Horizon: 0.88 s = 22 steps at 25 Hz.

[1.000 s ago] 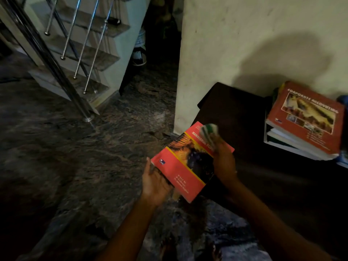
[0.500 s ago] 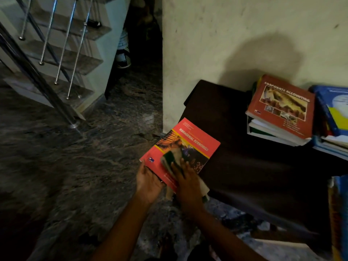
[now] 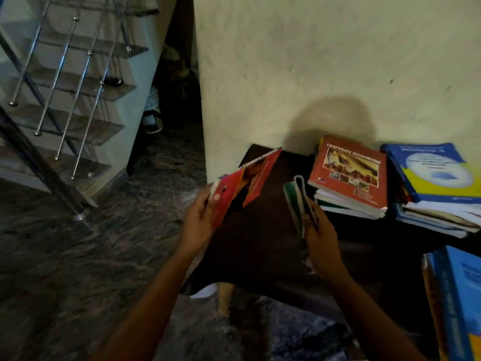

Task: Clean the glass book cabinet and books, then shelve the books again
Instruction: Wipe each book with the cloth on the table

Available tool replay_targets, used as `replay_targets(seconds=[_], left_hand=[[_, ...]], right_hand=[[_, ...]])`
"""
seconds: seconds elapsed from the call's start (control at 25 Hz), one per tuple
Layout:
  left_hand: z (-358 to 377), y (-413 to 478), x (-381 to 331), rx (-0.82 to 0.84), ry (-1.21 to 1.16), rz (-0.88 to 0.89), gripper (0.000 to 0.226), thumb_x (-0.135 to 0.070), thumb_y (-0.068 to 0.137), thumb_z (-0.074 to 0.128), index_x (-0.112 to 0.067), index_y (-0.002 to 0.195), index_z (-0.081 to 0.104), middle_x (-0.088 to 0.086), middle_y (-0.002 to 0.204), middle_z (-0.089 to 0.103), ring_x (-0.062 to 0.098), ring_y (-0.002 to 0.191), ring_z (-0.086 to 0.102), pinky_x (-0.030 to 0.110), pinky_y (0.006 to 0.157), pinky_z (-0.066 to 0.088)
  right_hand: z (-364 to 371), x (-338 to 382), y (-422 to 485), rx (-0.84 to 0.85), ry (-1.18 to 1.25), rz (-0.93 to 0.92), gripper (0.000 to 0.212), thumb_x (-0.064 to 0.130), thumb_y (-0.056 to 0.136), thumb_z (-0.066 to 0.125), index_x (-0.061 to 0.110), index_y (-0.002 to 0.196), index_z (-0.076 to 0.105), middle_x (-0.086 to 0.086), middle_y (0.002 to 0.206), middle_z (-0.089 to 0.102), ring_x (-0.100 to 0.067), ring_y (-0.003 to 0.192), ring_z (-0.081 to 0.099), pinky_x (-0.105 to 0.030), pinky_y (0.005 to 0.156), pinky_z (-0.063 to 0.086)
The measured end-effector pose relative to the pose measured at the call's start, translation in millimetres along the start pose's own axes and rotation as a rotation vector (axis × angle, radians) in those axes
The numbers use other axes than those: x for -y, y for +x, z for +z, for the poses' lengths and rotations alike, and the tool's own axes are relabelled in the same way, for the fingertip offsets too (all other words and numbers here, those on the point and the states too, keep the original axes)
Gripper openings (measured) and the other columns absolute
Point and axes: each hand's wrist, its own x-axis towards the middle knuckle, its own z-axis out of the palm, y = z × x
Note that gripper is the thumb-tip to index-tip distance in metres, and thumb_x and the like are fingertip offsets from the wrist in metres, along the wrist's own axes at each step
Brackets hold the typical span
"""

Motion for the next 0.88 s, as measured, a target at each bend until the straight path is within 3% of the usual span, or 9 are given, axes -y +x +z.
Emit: replay_targets(seconds=[0.12, 0.2, 0.32, 0.44, 0.48, 0.56, 0.68, 0.76, 0.88], left_hand=[[1.8, 2.0, 22.3, 0.321, 0.338, 0.298, 0.038, -0.015, 0.096, 0.045, -0.044, 0.12, 0.045, -0.006, 0.125, 0.053, -0.005, 0.116, 0.046, 0.01, 0.105, 0.026], [-2.0, -8.0, 72.0, 0.545, 0.571, 0.538, 0.036, -0.035, 0.099, 0.036, -0.047, 0.133, 0.038, -0.002, 0.132, 0.053, 0.002, 0.133, 0.036, 0.031, 0.115, 0.018], [-14.5, -30.5, 148.9, 0.632, 0.902, 0.719, 0.048, -0.047, 0.097, 0.031, -0.043, 0.144, 0.021, -0.014, 0.149, 0.033, 0.007, 0.144, 0.009, 0.035, 0.113, 0.005], [-24.8, -50.5, 170.9, 0.598, 0.936, 0.697, 0.068, -0.034, 0.083, 0.049, -0.04, 0.145, 0.022, -0.014, 0.158, 0.007, 0.017, 0.146, 0.007, 0.042, 0.113, 0.007], [-27.3, -53.8, 172.2, 0.511, 0.85, 0.637, 0.068, -0.027, 0.079, 0.05, -0.034, 0.144, 0.03, -0.012, 0.158, 0.007, 0.019, 0.146, 0.01, 0.041, 0.114, 0.009], [-25.7, -53.1, 158.9, 0.224, 0.608, 0.24, 0.056, -0.022, 0.082, 0.049, -0.016, 0.138, 0.04, -0.005, 0.155, 0.021, 0.02, 0.142, 0.021, 0.034, 0.114, 0.017], [-20.9, -31.3, 135.7, -0.197, 0.268, -0.256, 0.041, -0.039, 0.077, 0.063, -0.009, 0.106, 0.063, 0.011, 0.107, 0.062, 0.016, 0.097, 0.06, 0.037, 0.089, 0.048], [-24.2, -15.7, 129.1, -0.221, 0.113, -0.452, 0.03, -0.026, 0.069, 0.079, -0.012, 0.091, 0.065, 0.008, 0.087, 0.066, 0.015, 0.074, 0.065, 0.041, 0.074, 0.055], [-29.8, -8.7, 137.2, -0.22, 0.104, -0.686, 0.035, -0.006, 0.075, 0.076, 0.008, 0.105, 0.063, 0.013, 0.086, 0.068, 0.007, 0.055, 0.065, 0.03, 0.055, 0.058]], right_hand=[[-11.5, 2.1, 2.7, 0.005, 0.006, -0.029, 0.04, 0.003, 0.097, 0.039, 0.015, 0.134, 0.044, 0.007, 0.123, 0.047, -0.006, 0.114, 0.044, 0.006, 0.077, 0.032], [-8.4, -6.0, -1.2, 0.014, 0.025, -0.004, 0.04, 0.004, 0.097, 0.039, 0.022, 0.133, 0.044, 0.009, 0.124, 0.048, -0.005, 0.114, 0.044, -0.008, 0.087, 0.035], [2.3, -16.7, -4.8, 0.076, 0.06, 0.065, 0.04, 0.004, 0.097, 0.038, 0.02, 0.133, 0.046, 0.011, 0.121, 0.049, -0.006, 0.113, 0.045, -0.014, 0.087, 0.035], [20.9, -27.4, 4.1, 0.117, 0.036, 0.11, 0.037, 0.007, 0.098, 0.039, 0.02, 0.132, 0.047, 0.006, 0.121, 0.052, -0.007, 0.111, 0.048, -0.015, 0.087, 0.036], [29.3, -29.7, 11.9, 0.13, 0.015, 0.115, 0.037, 0.009, 0.098, 0.039, 0.021, 0.131, 0.048, 0.004, 0.122, 0.053, -0.008, 0.11, 0.049, -0.019, 0.089, 0.037], [48.4, -33.8, 35.3, 0.143, -0.028, 0.11, 0.038, 0.012, 0.097, 0.042, 0.022, 0.133, 0.048, 0.001, 0.121, 0.057, -0.012, 0.111, 0.052, -0.026, 0.094, 0.04], [83.5, -52.3, 82.1, 0.222, -0.202, 0.01, 0.049, 0.01, 0.094, 0.042, 0.02, 0.142, 0.038, 0.0, 0.135, 0.049, -0.016, 0.124, 0.045, -0.028, 0.106, 0.03], [108.9, -75.5, 100.4, 0.361, -0.425, -0.035, 0.057, 0.019, 0.09, 0.026, 0.018, 0.147, 0.026, -0.008, 0.15, 0.03, -0.026, 0.138, 0.029, -0.033, 0.112, 0.019], [135.4, -101.8, 100.4, 0.388, -0.789, -0.091, 0.066, 0.036, 0.083, 0.018, 0.021, 0.147, 0.022, -0.014, 0.154, 0.016, -0.033, 0.143, 0.012, -0.041, 0.114, 0.012]])
